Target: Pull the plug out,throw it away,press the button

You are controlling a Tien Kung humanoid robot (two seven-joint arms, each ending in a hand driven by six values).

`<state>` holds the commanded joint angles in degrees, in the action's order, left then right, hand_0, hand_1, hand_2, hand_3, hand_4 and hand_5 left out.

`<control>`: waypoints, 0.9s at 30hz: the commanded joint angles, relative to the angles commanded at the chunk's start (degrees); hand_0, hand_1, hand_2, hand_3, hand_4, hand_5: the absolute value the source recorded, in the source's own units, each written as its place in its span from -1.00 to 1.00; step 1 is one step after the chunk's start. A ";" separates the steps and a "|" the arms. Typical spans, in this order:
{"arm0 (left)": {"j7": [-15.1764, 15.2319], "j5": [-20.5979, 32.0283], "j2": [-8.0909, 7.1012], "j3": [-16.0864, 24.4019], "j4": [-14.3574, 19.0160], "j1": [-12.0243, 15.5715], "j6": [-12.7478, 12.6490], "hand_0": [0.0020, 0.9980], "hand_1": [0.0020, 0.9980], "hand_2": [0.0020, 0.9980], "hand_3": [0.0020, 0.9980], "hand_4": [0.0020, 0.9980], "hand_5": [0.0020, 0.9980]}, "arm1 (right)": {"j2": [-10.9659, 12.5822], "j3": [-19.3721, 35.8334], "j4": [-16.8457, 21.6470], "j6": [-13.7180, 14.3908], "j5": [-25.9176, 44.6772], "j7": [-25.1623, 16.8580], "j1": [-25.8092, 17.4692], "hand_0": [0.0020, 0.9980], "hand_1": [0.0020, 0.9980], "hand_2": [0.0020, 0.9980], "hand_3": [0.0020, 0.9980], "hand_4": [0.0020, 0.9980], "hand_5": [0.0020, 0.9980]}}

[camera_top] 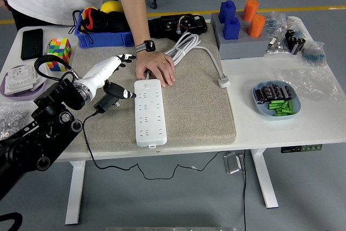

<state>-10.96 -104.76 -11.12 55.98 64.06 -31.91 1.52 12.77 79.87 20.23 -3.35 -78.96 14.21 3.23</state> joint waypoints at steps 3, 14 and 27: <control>-0.64 0.75 0.66 -1.67 -1.38 -1.85 0.35 -0.67 -0.65 -0.56 0.27 -0.64 -1.00 | 0.05 0.16 -0.15 0.00 -0.10 0.03 -0.11 0.50 0.40 0.42 0.45 0.57 0.23; -3.89 3.17 2.82 -6.92 -6.07 -6.50 2.14 -0.90 -0.96 -0.77 0.22 -0.96 -1.00 | 0.04 -0.09 -0.05 -0.01 0.03 0.01 0.02 0.50 0.40 0.42 0.44 0.57 0.23; -7.30 3.39 4.30 -9.90 -10.07 -8.12 2.63 -0.91 -0.98 -0.78 0.31 -1.00 -1.00 | 0.18 -0.20 -0.13 -0.03 0.03 0.04 -0.04 0.50 0.40 0.42 0.45 0.57 0.23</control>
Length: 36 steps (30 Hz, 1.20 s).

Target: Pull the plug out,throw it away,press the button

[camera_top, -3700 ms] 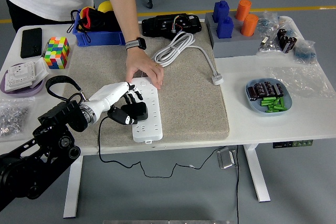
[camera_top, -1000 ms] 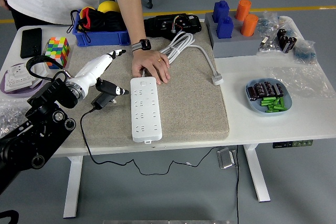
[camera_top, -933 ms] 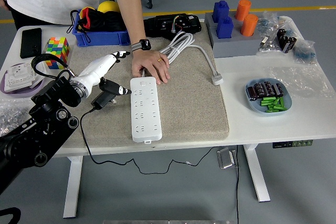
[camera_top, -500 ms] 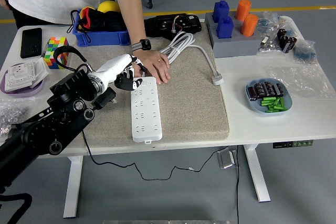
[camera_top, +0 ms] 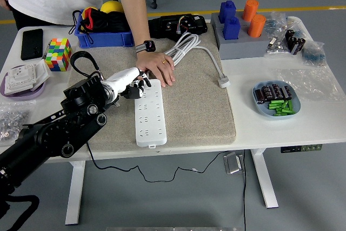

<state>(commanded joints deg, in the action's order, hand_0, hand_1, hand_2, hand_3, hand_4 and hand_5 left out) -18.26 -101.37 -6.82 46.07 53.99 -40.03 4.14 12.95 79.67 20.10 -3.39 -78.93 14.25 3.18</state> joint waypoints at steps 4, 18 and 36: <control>-0.03 -0.26 0.23 -0.02 -0.21 -0.25 -0.41 -0.91 -0.99 -0.78 0.35 -1.00 -1.00 | 0.11 -0.15 -0.02 0.00 0.05 0.00 -0.01 0.50 0.40 0.42 0.45 0.57 0.23; -0.74 -0.44 0.76 -2.85 -2.88 -1.64 -0.40 -0.91 -1.00 -0.78 0.38 -1.00 -1.00 | 0.29 -0.77 -0.01 0.00 0.17 -0.01 -0.09 0.50 0.40 0.42 0.45 0.57 0.23; -1.35 -1.40 0.41 -5.74 -2.99 -2.41 -0.56 -0.91 -1.00 -0.78 0.35 -1.00 -1.00 | 0.25 -0.46 0.05 0.02 0.13 -0.02 -0.20 0.50 0.40 0.42 0.44 0.57 0.23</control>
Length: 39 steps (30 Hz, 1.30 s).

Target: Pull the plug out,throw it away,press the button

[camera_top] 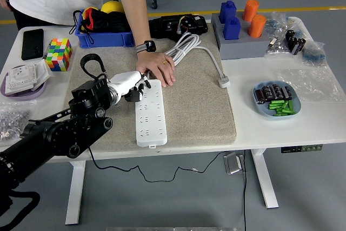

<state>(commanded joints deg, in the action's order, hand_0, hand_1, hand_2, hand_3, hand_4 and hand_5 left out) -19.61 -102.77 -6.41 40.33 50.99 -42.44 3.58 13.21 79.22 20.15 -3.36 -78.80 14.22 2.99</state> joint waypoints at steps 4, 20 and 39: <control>0.08 -1.99 -0.67 4.52 3.95 1.00 -0.29 -0.91 -1.00 -0.78 0.35 -1.00 -1.00 | -0.03 0.12 -0.02 0.00 -0.11 0.01 -0.02 0.50 0.40 0.42 0.44 0.57 0.23; 6.37 -6.77 -5.89 25.09 19.89 13.52 -3.50 -0.25 0.04 0.09 0.61 0.49 -1.00 | -0.11 1.04 0.09 0.03 -0.44 0.01 -0.03 0.50 0.40 0.42 0.45 0.57 0.23; 6.26 -8.61 -6.57 39.03 22.42 23.70 -1.38 1.00 1.00 1.00 0.99 1.00 0.17 | -0.26 1.28 0.07 -0.01 -0.60 0.02 0.25 0.50 0.40 0.42 0.45 0.57 0.24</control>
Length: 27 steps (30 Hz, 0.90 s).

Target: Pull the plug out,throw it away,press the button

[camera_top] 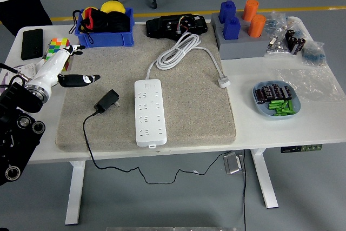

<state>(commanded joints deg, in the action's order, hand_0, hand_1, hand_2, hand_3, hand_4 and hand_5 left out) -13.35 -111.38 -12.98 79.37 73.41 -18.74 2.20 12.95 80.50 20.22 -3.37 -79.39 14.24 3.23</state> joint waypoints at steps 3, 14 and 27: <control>0.30 0.12 -0.40 1.13 0.20 0.56 -0.06 1.00 1.00 1.00 0.99 1.00 0.17 | 0.04 0.05 0.01 0.00 -0.06 0.00 0.09 0.50 0.40 0.42 0.45 0.57 0.24; 1.32 0.74 -0.33 4.01 0.95 2.42 -1.27 1.00 1.00 0.98 0.99 0.98 0.18 | 0.26 -0.70 0.05 -0.03 0.00 -0.02 0.28 0.50 0.40 0.42 0.45 0.57 0.24; 1.64 0.77 -0.32 5.67 1.17 2.72 -1.95 1.00 1.00 0.94 0.97 0.94 0.15 | 0.42 -0.89 0.03 0.00 0.09 -0.04 0.33 0.50 0.40 0.42 0.45 0.57 0.24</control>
<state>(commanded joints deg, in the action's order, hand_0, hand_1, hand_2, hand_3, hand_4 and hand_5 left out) -11.71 -110.61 -13.30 85.03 74.57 -16.01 0.25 13.37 79.62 20.24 -3.37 -79.31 14.21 3.56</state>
